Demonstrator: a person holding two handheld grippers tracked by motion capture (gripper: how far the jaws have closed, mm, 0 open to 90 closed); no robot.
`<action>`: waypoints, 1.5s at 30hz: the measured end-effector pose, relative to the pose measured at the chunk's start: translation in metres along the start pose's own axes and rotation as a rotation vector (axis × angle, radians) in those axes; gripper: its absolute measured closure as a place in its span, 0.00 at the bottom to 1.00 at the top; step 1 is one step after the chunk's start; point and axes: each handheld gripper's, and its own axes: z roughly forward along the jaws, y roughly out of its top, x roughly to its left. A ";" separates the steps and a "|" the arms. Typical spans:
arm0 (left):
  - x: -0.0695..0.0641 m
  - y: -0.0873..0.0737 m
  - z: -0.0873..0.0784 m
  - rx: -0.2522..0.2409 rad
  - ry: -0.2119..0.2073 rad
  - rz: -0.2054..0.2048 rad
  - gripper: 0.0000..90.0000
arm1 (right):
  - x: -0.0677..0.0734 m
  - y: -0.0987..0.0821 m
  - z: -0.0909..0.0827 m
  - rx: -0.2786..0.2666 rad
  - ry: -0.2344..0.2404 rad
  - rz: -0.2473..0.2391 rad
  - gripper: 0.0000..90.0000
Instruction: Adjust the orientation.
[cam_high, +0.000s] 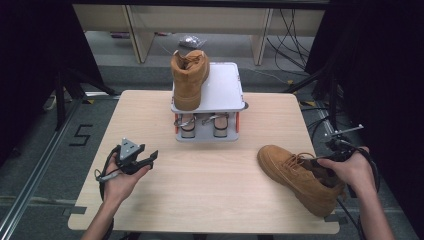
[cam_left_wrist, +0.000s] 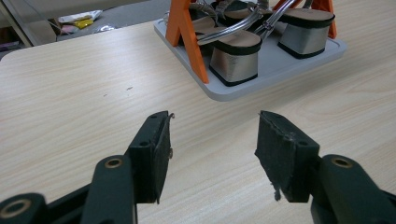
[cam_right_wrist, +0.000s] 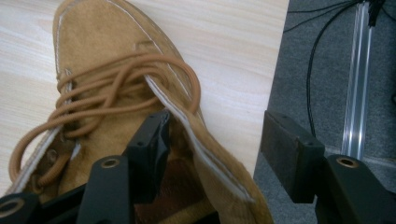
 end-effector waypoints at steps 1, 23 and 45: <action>0.000 0.000 0.000 0.000 -0.001 0.000 0.49 | -0.001 -0.001 0.000 -0.002 0.003 -0.002 0.49; -0.002 -0.001 0.000 0.000 -0.010 -0.004 0.49 | -0.009 0.001 0.002 0.098 0.052 0.005 0.67; -0.002 -0.004 0.002 0.010 -0.010 -0.005 0.49 | -0.009 0.006 -0.003 0.157 0.135 0.058 0.91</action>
